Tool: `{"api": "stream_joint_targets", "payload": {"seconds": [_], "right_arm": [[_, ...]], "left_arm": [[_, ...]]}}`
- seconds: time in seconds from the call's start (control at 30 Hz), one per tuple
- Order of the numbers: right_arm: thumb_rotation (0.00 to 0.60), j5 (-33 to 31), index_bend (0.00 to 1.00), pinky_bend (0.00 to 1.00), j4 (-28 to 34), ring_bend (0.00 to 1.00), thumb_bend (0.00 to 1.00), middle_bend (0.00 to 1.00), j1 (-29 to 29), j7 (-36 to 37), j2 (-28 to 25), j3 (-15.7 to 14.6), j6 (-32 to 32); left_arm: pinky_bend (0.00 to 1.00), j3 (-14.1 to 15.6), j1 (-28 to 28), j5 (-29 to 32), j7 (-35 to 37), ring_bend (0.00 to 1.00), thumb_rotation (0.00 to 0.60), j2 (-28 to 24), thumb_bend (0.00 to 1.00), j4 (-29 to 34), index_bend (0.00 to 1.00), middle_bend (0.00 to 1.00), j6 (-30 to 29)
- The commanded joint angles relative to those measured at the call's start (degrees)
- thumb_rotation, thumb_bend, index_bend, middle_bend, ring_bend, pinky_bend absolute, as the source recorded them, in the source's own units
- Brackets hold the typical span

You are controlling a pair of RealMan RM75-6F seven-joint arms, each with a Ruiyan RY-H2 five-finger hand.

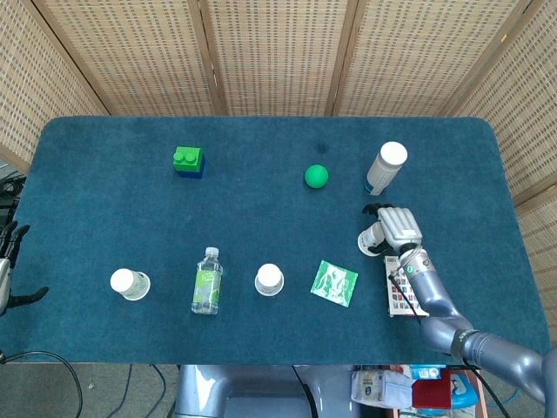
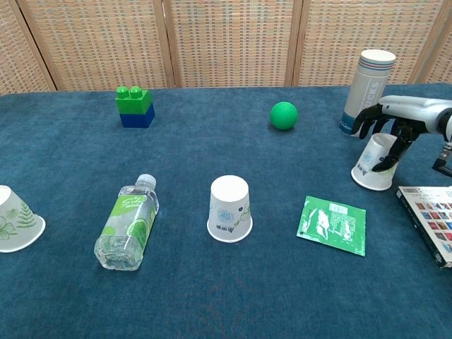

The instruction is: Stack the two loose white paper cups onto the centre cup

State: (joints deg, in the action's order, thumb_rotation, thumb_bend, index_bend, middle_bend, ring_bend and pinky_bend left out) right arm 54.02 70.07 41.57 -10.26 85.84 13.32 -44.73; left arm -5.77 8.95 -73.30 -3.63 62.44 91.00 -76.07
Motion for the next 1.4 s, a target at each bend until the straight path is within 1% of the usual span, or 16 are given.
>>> {"api": "stream_joint_targets", "payload": {"seconds": [0.03, 0.13, 0.27, 0.63, 0.73, 0.77, 0.83, 1.03, 1.13, 1.2, 1.4], "right_arm": [[0.600, 0.1, 0.33, 0.48, 1.0, 0.36, 0.30, 0.42, -0.5, 1.1, -0.9, 0.2, -0.2], [0.600, 0.7, 0.39, 0.49, 2.0, 0.42, 0.32, 0.49, -0.9, 1.8, -1.6, 0.2, -0.6], [0.600, 0.9, 0.45, 0.50, 2.2, 0.45, 0.35, 0.53, -1.0, 2.1, -1.9, -0.1, -0.5], [0.600, 2.2, 0.46, 0.51, 3.7, 0.46, 0.36, 0.54, -1.4, 2.4, -2.7, -0.2, -2.1], [0.600, 4.8, 0.46, 0.51, 7.8, 0.46, 0.36, 0.54, -1.6, 2.5, -4.7, 0.1, -4.0], [0.600, 7.0, 0.46, 0.51, 11.3, 0.46, 0.36, 0.54, -1.6, 2.4, -6.2, 0.2, -5.1], [0.600, 9.3, 0.46, 0.51, 16.8, 0.46, 0.36, 0.54, -1.7, 1.9, -8.9, 0.3, -6.3], [0.600, 13.7, 0.46, 0.51, 27.6, 0.46, 0.36, 0.54, -1.1, -0.6, -12.6, 0.5, -8.5], [0.600, 14.8, 0.46, 0.51, 29.7, 0.46, 0.37, 0.54, -0.7, -1.4, -13.0, 0.5, -8.9], [0.600, 16.3, 0.46, 0.51, 32.2, 0.46, 0.37, 0.54, 1.2, -2.7, -12.3, 1.2, -8.3], [0.600, 12.4, 0.46, 0.51, 34.8, 0.46, 0.37, 0.54, 4.9, -8.0, -9.8, 2.3, -7.0]], "left_arm": [[0.00, 0.1, 0.1, -0.1, -0.2, 0.00, 0.600, 0.1, 0.14, 0.0, 0.00, 0.00, 0.1], [0.00, 0.2, 0.1, -0.2, -0.6, 0.00, 0.600, 0.2, 0.14, 0.1, 0.00, 0.00, 0.2], [0.00, 0.3, 0.1, -0.3, -0.7, 0.00, 0.600, 0.2, 0.14, 0.3, 0.00, 0.00, 0.1], [0.00, 0.4, 0.1, -0.4, -0.7, 0.00, 0.600, 0.1, 0.14, 0.5, 0.00, 0.00, 0.0], [0.00, 0.4, 0.1, -0.4, -0.7, 0.00, 0.600, 0.1, 0.14, 0.5, 0.00, 0.00, 0.2], [0.00, 0.5, 0.2, -0.4, -0.7, 0.00, 0.600, 0.1, 0.14, 0.5, 0.00, 0.00, 0.3], [0.00, 0.5, 0.3, -0.3, -0.7, 0.00, 0.600, 0.1, 0.14, 0.5, 0.00, 0.00, 0.4], [0.00, 0.6, 0.2, -0.4, -0.7, 0.00, 0.600, 0.1, 0.14, 0.6, 0.00, 0.00, 0.3], [0.00, 0.6, 0.2, -0.5, -0.7, 0.00, 0.600, 0.1, 0.14, 0.6, 0.00, 0.00, 0.2], [0.00, 0.7, 0.3, -0.7, -0.8, 0.00, 0.600, 0.1, 0.14, 0.6, 0.00, 0.00, 0.3], [0.00, 0.8, 0.2, -0.7, -0.3, 0.00, 0.600, -0.1, 0.14, 0.7, 0.00, 0.00, 0.4]]}}
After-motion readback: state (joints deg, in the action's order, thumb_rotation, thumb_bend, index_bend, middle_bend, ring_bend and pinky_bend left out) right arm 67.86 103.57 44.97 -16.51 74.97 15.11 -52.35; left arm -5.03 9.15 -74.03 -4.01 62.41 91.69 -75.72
